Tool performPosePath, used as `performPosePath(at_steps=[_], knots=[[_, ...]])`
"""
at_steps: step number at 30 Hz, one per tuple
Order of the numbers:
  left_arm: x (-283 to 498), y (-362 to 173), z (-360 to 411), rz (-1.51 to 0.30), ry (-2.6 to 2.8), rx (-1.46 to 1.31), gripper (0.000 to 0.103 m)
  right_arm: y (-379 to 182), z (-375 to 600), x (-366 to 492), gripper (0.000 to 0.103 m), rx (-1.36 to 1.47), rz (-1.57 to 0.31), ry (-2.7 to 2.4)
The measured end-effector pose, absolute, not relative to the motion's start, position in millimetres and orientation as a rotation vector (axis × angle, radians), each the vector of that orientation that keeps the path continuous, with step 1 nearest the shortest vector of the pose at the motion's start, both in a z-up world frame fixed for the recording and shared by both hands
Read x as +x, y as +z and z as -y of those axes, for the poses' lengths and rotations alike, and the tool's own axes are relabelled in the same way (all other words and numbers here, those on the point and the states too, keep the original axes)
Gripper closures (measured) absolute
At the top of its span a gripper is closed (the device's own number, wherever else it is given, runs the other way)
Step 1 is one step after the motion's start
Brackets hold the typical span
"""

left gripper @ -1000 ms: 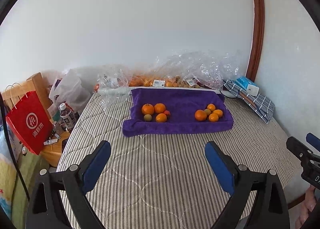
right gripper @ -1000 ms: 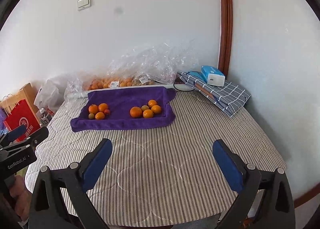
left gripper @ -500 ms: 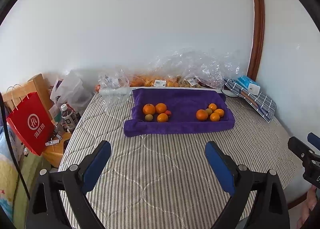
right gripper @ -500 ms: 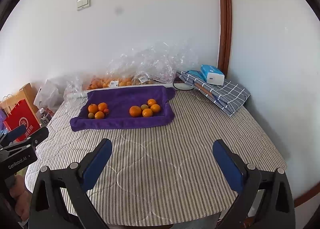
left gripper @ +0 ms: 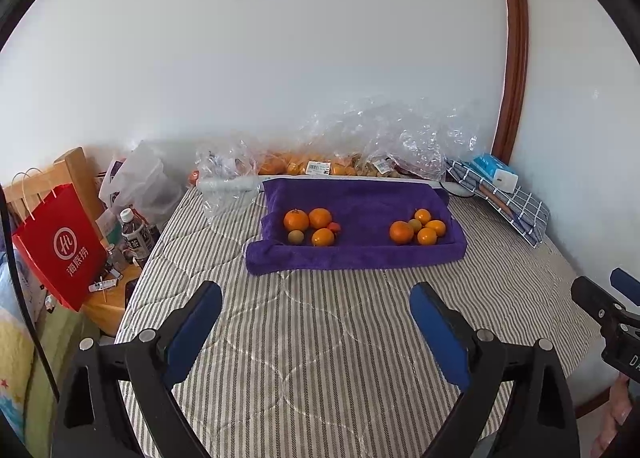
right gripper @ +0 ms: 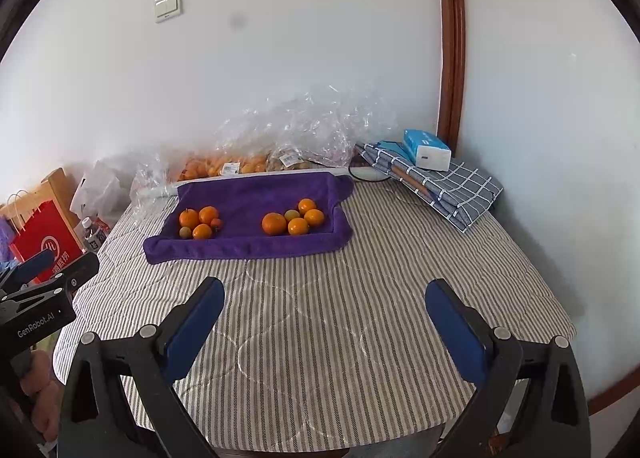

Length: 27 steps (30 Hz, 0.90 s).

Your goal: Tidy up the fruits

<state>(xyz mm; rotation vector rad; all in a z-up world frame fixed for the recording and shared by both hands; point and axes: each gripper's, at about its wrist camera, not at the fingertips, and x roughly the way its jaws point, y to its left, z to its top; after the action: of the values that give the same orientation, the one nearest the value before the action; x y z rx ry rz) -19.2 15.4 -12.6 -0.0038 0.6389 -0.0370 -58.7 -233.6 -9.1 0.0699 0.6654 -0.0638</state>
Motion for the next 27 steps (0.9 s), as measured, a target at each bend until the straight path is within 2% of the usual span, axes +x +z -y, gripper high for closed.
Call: performPosePath(at_steps=[27], knots=[[-19.9, -5.7, -14.3, -0.628, -0.036, 0.001, 0.008, -10.2, 232.1, -57.0, 0.004, 0.082, -0.674, -0.058]])
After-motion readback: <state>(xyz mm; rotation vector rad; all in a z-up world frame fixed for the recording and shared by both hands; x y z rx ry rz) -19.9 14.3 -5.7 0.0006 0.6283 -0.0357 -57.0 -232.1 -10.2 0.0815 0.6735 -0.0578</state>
